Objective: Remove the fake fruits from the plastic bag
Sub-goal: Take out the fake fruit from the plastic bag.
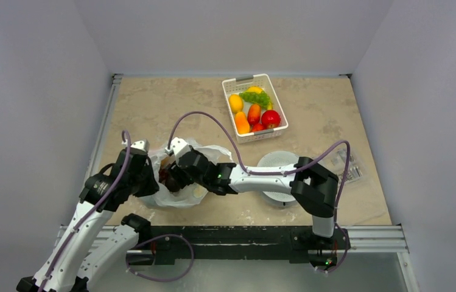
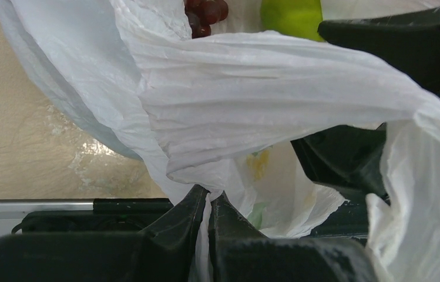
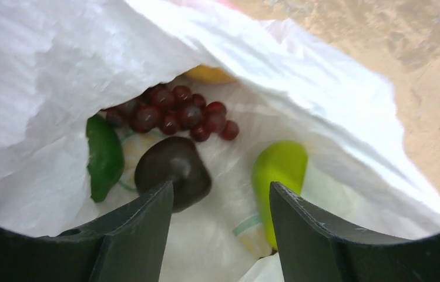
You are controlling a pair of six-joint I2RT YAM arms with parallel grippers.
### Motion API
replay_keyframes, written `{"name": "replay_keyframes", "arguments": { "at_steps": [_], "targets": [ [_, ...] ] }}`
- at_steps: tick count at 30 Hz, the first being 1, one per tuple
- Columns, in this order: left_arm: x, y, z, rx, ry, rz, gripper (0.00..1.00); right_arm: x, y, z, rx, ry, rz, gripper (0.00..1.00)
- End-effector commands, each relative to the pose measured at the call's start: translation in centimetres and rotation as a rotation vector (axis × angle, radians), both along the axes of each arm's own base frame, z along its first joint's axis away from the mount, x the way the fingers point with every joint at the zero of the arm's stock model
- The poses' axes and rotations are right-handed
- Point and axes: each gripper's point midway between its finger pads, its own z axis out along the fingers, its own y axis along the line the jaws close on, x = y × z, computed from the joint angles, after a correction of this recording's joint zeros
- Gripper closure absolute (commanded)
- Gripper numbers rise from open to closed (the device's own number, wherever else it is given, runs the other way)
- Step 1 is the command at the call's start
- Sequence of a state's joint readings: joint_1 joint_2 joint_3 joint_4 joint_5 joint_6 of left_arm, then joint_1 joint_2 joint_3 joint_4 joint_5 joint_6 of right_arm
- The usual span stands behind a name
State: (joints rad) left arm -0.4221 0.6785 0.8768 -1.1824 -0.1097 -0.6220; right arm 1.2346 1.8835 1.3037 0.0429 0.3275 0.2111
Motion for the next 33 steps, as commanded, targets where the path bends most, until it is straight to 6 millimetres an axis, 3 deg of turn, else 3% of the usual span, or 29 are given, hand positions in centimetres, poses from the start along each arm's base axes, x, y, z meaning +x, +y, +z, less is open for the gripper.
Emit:
{"name": "replay_keyframes", "arguments": {
  "at_steps": [1,10,27,33],
  "targets": [
    [0.3,0.0,0.7,-0.006,-0.030,0.015,1.00,2.2,0.5,2.1,0.006,-0.085,-0.013,0.39],
    [0.3,0.0,0.8,-0.010,-0.033,0.013,1.00,4.2,0.7,1.4,-0.042,-0.114,-0.036,0.37],
    [0.4,-0.1,0.7,-0.010,-0.029,0.008,1.00,5.7,-2.1,-4.4,-0.218,-0.136,-0.128,0.30],
    [0.4,-0.1,0.6,-0.007,-0.024,0.009,1.00,5.7,-2.2,-5.3,-0.226,-0.140,-0.133,0.28]
  ]
}}
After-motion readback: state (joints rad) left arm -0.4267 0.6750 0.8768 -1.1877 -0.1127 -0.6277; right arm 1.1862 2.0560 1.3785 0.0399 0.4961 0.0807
